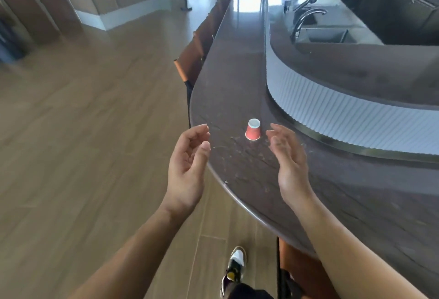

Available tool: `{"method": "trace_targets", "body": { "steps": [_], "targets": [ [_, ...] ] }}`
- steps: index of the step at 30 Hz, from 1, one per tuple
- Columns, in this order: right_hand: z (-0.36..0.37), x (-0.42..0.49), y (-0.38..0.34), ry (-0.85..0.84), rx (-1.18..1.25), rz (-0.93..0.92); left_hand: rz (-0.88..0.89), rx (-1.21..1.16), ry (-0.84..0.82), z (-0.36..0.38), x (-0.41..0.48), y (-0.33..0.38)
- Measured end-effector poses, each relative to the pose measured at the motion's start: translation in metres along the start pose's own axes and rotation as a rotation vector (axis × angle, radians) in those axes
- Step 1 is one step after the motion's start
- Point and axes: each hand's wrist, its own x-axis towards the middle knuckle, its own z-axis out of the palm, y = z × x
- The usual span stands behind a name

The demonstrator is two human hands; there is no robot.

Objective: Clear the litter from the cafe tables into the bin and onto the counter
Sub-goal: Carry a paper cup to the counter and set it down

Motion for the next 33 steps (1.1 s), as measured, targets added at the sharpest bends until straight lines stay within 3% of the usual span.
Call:
{"method": "trace_targets", "body": {
  "steps": [13, 25, 33],
  "targets": [
    [-0.003, 0.15, 0.075, 0.15, -0.21, 0.049, -0.085, 0.043, -0.137, 0.044, 0.179, -0.108],
    [0.016, 0.195, 0.124, 0.305, -0.282, 0.222, -0.188, 0.044, -0.321, 0.057, 0.243, -0.168],
    [0.028, 0.234, 0.238, 0.242, -0.491, 0.355, -0.277, 0.045, -0.315, 0.031, 0.26, -0.193]
  ]
}}
